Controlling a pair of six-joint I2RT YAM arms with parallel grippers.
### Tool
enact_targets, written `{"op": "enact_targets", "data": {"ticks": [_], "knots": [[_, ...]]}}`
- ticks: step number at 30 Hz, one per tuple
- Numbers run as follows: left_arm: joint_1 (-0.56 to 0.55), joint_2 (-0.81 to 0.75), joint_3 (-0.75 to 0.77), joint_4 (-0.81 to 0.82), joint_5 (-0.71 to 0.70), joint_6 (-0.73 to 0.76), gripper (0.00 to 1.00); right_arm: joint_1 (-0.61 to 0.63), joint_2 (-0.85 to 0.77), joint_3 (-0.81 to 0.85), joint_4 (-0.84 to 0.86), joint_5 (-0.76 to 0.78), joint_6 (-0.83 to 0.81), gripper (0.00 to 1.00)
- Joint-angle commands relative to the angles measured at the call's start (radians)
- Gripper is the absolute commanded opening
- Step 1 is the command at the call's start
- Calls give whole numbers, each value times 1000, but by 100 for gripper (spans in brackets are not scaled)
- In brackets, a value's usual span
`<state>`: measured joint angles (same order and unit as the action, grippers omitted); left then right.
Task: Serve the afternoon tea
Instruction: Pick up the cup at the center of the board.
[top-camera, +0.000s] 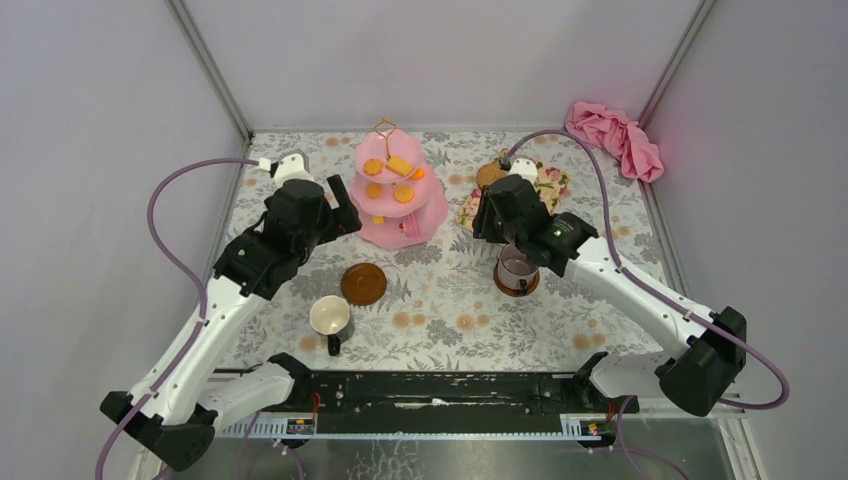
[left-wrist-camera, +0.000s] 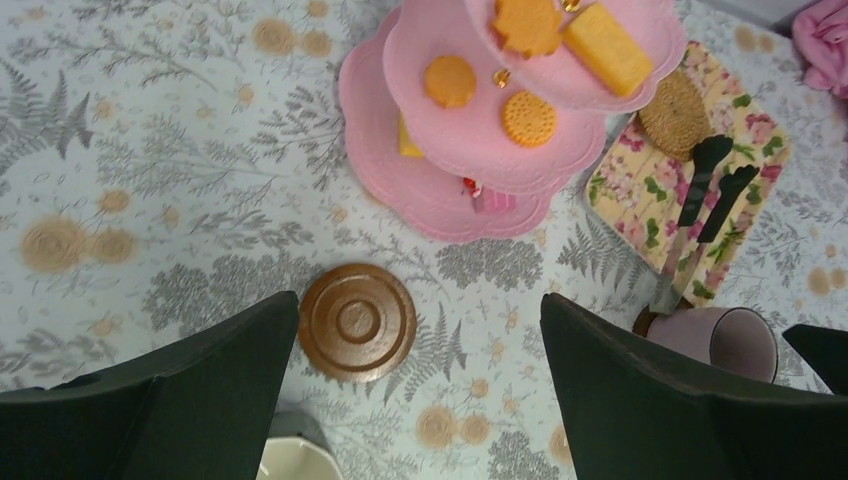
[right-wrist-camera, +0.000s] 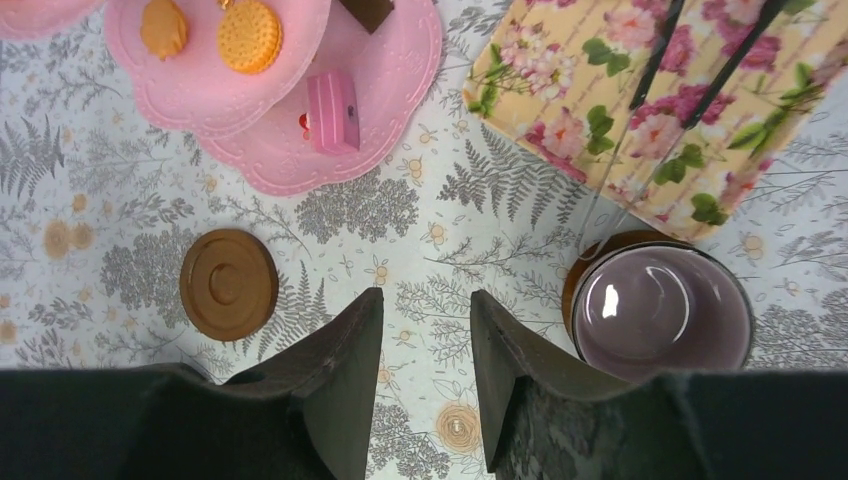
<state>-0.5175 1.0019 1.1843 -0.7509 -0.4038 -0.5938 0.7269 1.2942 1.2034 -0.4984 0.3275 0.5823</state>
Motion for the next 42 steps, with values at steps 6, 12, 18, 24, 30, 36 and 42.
{"op": "enact_targets", "data": {"ticks": [6,12,18,24,30,36,42], "knots": [[-9,-130,-17,-340,-18,-185,97,18,34,-146,205,-82,-25,44],[-8,-186,-108,-403,22,-306,96,28,76,-189,278,-109,-31,44],[-9,-199,-166,-426,60,-389,94,40,113,-198,313,-111,-43,44],[-8,-212,-237,-436,57,-477,92,53,128,-213,341,-122,-49,44],[-9,-155,-175,-493,30,-439,91,64,124,-229,341,-118,-58,45],[-9,-143,-168,-562,9,-410,91,70,109,-243,341,-114,-67,45],[-9,-164,-174,-588,10,-419,91,90,111,-242,354,-120,-61,45]]}}
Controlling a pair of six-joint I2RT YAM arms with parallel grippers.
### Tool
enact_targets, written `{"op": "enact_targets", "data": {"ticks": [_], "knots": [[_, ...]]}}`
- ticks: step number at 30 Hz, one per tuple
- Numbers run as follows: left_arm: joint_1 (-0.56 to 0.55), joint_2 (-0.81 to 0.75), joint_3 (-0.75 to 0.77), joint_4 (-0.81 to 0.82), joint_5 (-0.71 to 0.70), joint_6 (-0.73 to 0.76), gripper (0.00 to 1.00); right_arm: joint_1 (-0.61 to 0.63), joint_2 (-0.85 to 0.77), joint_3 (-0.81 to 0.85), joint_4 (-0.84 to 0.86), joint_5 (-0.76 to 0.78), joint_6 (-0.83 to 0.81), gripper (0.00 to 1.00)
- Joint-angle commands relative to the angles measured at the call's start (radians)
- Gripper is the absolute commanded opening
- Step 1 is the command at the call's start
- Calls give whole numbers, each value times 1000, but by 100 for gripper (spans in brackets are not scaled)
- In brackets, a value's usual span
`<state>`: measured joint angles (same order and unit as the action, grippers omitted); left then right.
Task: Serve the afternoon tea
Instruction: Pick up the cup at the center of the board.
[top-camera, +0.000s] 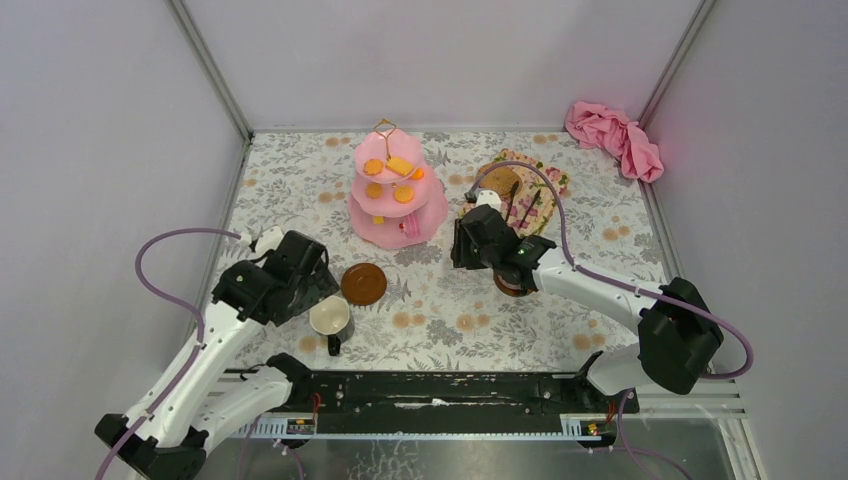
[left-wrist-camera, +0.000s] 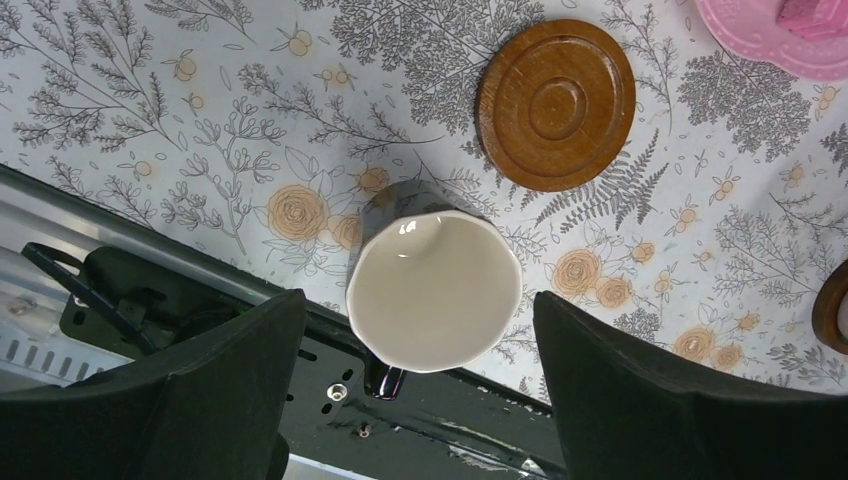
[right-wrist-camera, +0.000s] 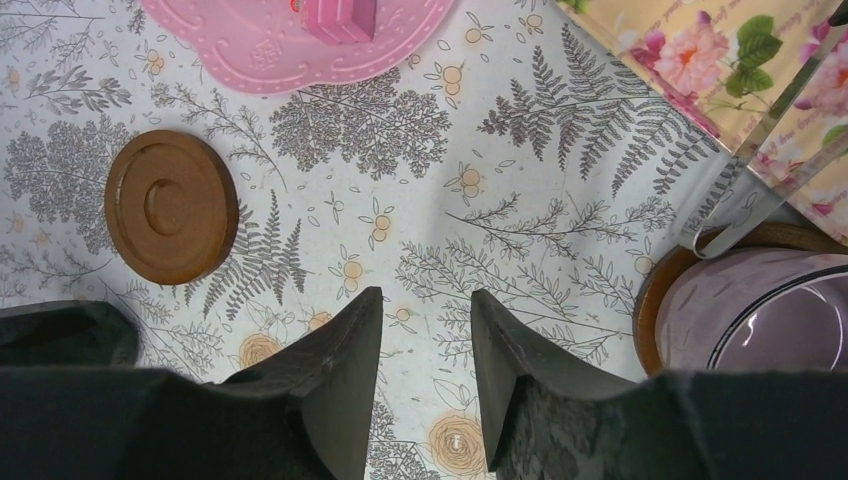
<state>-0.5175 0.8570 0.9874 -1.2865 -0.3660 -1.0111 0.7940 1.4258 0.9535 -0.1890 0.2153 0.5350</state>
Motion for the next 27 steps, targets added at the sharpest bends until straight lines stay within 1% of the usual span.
{"op": "enact_targets", "data": {"ticks": [1,6,14,19,27], "knots": [[-9,-24,16,-53,-24,-5,90,25,-21,8,43,-8,-14,45],[-9,-42,-40,-46,5,-16,89,35,-30,1,44,0,-9,45],[-8,-70,-152,16,72,-66,85,39,-27,0,44,2,-9,45],[-9,-63,-187,53,74,-76,80,40,-28,-2,46,-2,-10,45],[-9,-64,-231,79,62,-95,77,41,-28,-1,49,-5,-18,45]]}}
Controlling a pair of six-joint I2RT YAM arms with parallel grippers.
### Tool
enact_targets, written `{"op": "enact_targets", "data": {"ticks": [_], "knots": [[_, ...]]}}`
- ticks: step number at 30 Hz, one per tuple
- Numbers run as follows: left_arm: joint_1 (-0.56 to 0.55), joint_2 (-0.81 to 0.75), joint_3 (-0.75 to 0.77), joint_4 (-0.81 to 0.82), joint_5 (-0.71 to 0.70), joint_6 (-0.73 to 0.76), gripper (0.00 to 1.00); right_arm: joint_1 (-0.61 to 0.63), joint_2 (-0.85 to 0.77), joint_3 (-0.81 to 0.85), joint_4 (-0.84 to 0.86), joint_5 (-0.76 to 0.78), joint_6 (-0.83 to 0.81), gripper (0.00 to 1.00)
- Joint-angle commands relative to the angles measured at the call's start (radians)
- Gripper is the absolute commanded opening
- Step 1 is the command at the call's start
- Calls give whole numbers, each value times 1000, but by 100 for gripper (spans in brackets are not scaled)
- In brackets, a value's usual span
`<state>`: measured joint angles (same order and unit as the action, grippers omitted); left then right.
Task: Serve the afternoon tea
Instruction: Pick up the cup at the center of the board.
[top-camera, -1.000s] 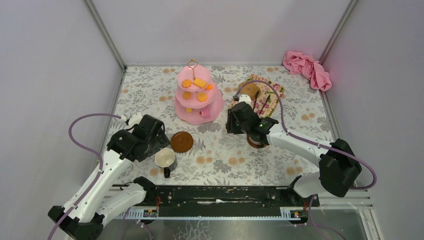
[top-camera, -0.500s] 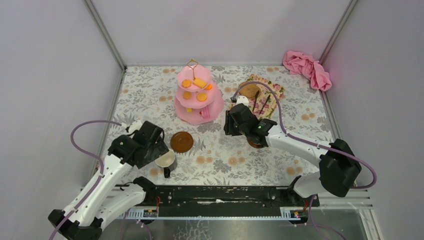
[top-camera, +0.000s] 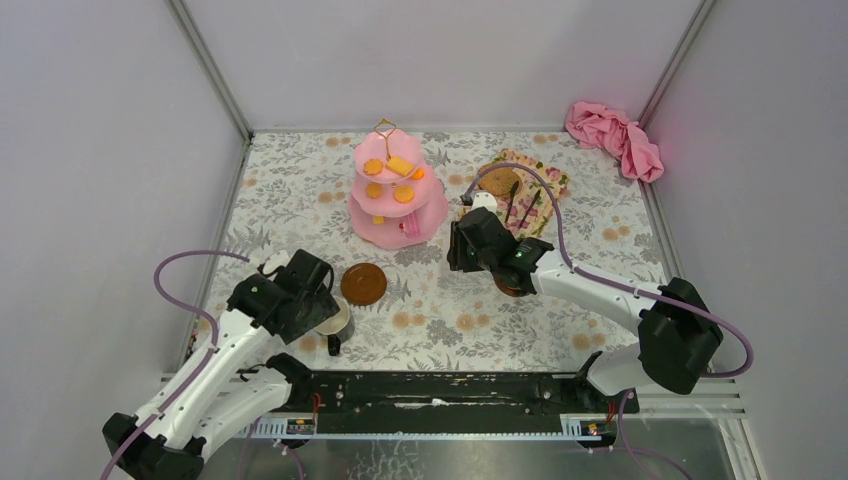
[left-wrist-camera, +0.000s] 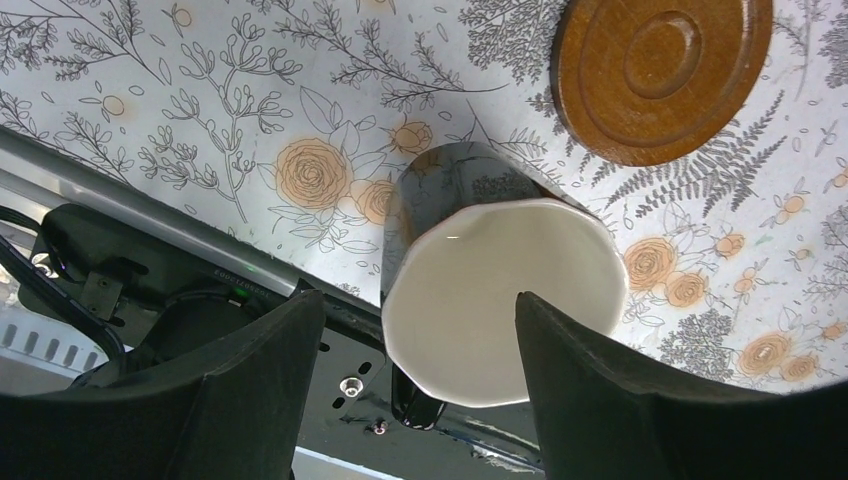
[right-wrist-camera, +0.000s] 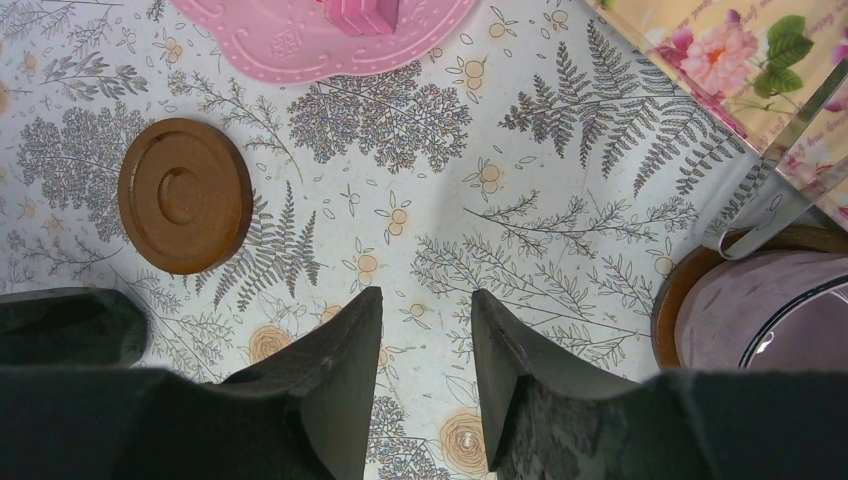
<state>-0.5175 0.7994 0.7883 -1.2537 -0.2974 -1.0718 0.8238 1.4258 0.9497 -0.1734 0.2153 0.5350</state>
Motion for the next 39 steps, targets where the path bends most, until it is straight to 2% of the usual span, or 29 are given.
{"op": "enact_targets", "data": {"ticks": [1,12,17,21,26,30,39], "knots": [[-9,-9,-41,50,-5,-37,76,12,-29,3,32,-4,-19,45],[-9,-3,-67,91,26,-57,64,12,-35,7,32,-9,-25,45],[-8,-6,-78,99,40,-62,51,12,-28,28,13,-5,-33,45],[-8,5,-83,104,54,-63,49,16,-33,26,8,-7,-28,45],[-9,1,-92,115,61,-63,34,19,-51,8,6,1,-25,45],[-9,-7,-98,116,69,-68,29,20,-51,6,4,-2,-26,45],[-8,-15,-87,102,69,-67,1,26,-46,8,5,-7,-24,46]]}}
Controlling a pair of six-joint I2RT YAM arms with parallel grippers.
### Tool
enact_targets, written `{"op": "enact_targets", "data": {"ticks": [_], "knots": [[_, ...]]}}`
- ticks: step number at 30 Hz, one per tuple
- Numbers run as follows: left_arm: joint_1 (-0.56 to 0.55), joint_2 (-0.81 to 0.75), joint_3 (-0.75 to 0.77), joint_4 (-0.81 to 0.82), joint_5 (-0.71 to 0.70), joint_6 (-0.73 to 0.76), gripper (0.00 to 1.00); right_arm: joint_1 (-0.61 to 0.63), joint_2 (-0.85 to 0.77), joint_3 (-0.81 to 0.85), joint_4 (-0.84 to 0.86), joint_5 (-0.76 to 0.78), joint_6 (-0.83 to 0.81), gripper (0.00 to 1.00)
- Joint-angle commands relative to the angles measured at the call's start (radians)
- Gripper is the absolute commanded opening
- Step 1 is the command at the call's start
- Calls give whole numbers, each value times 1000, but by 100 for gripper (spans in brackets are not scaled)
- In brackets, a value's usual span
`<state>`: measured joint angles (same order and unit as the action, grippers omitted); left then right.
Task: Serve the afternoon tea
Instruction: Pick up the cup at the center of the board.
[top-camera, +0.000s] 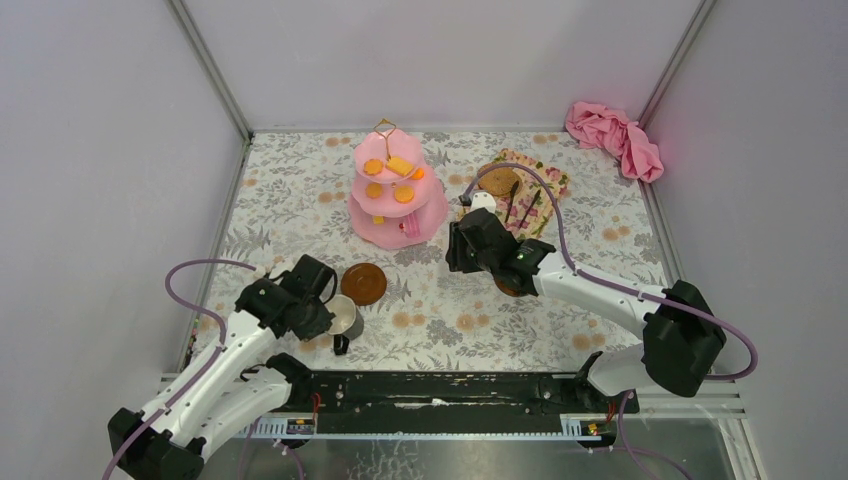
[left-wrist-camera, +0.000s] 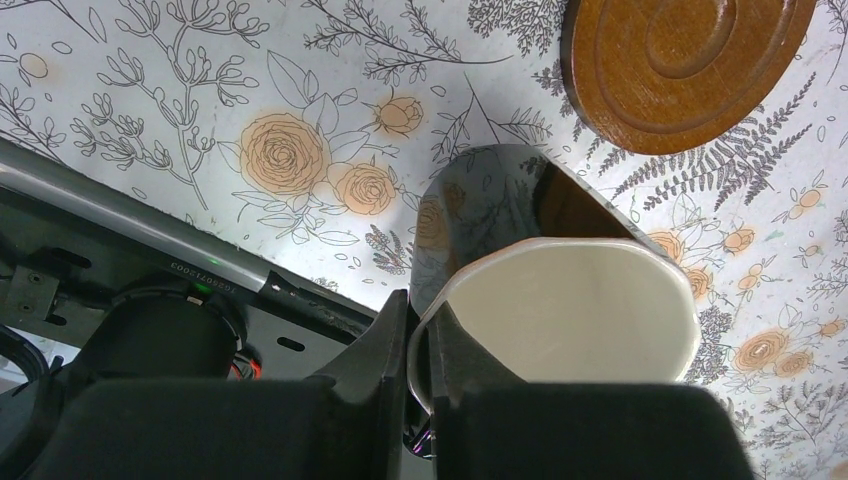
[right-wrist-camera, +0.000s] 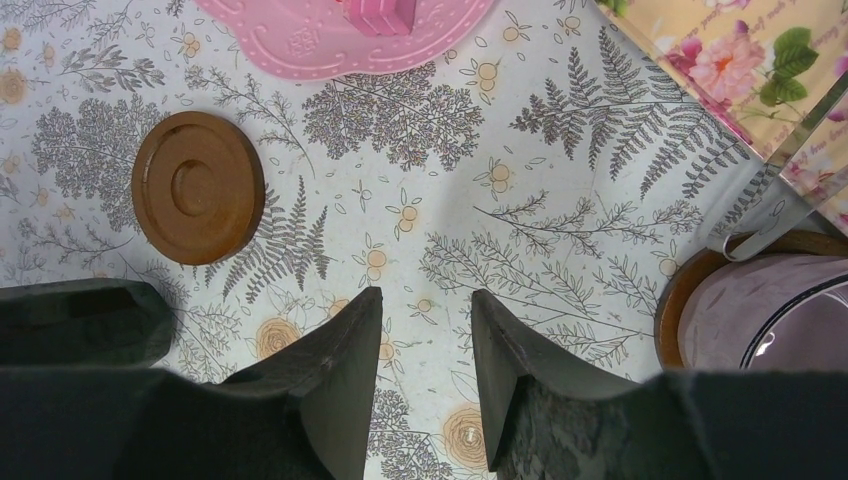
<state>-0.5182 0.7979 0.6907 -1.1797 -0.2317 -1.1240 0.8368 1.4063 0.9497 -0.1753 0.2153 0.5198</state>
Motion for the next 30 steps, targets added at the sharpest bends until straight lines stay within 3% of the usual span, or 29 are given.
{"op": "enact_targets", "data": {"ticks": [1,16,30], "knots": [[-8,-15,15,23,4,-15,0,14,-27,6,8,-7,-9,45],[-8,-51,100,-37,-23,-56,0,18,-31,-20,46,-20,3,45],[-8,63,208,21,-53,-2,0,18,-30,-19,43,-10,-4,46]]}}
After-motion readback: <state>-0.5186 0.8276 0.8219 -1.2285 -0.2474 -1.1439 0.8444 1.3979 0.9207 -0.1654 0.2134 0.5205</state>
